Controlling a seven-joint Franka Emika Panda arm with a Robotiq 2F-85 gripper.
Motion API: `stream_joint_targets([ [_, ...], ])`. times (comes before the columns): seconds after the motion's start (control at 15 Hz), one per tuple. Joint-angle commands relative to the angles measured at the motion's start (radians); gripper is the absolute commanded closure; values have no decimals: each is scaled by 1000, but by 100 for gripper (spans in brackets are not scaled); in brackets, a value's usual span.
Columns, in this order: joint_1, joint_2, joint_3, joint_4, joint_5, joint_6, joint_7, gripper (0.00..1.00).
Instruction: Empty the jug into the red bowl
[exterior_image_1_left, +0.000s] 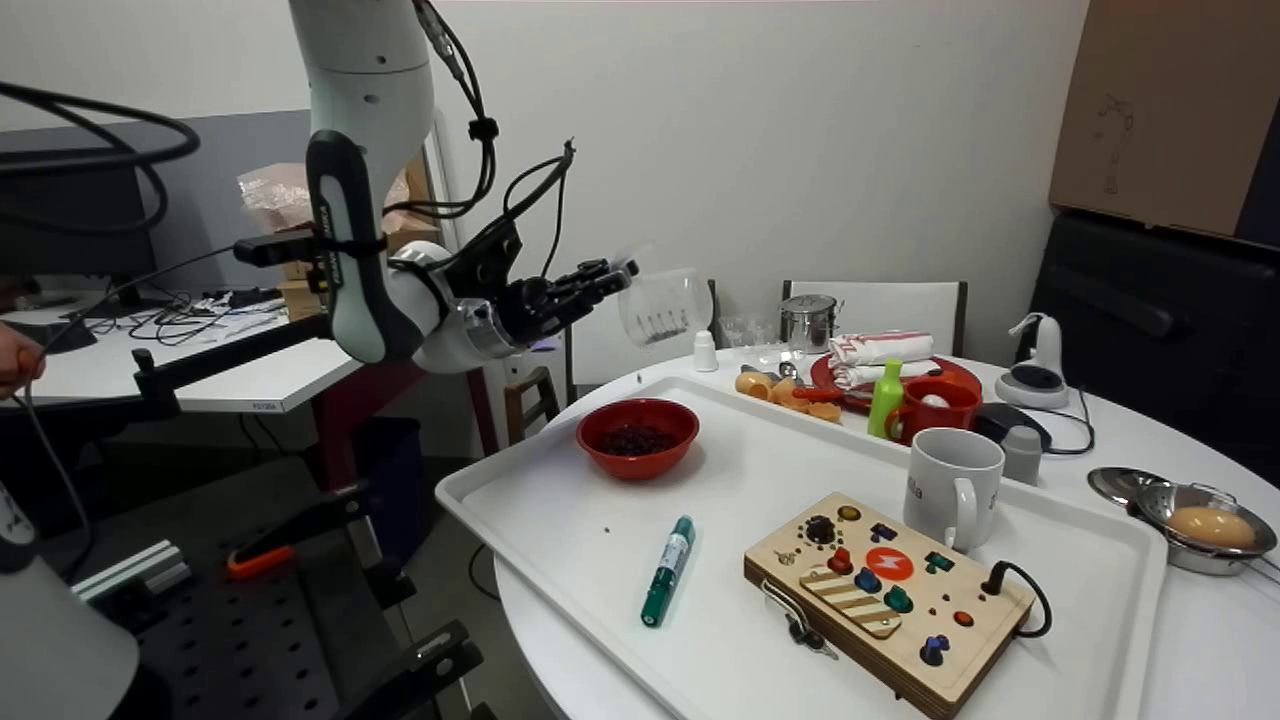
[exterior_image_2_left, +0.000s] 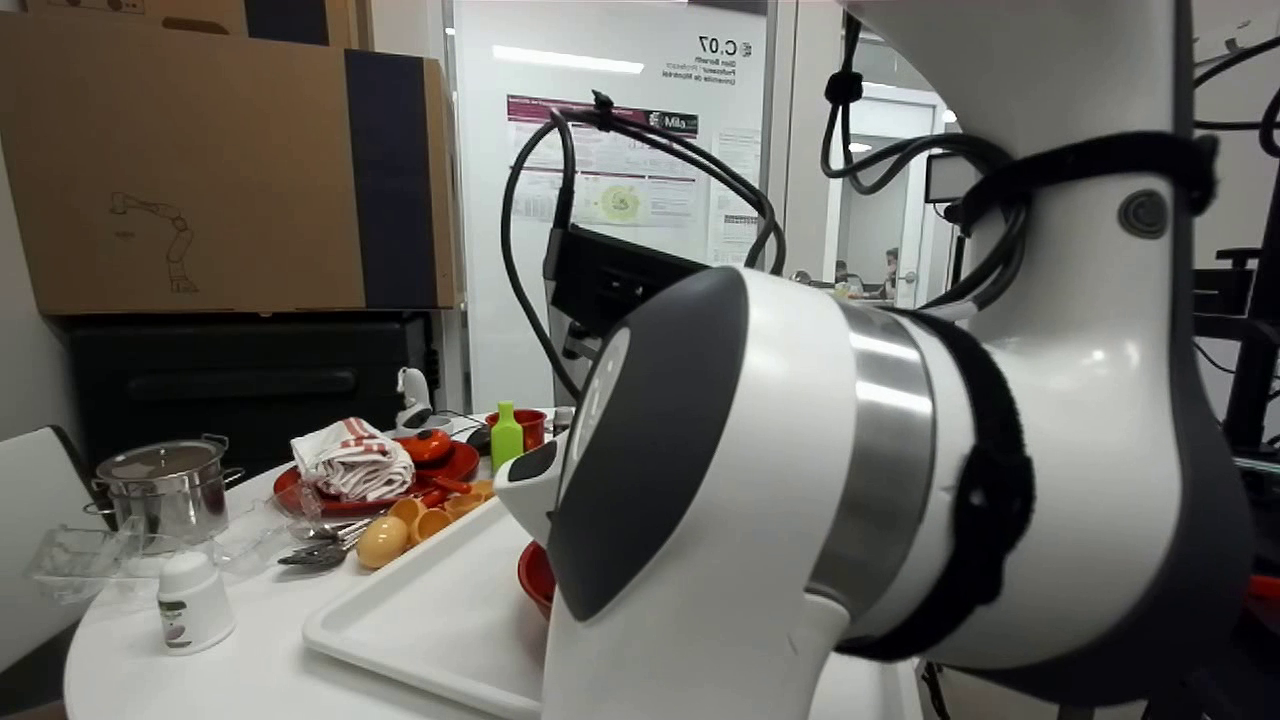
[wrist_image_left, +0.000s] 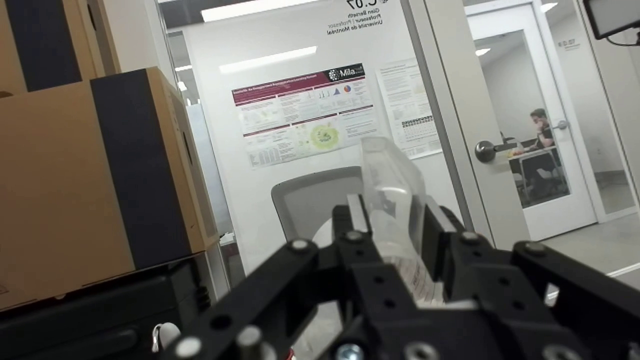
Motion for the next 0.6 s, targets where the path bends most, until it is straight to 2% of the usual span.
stream_joint_targets([
  [0.0, 13, 20, -3, 8, -10, -52, 23, 93],
  [0.53, 12, 32, 2, 1, -27, -92, 18, 93],
])
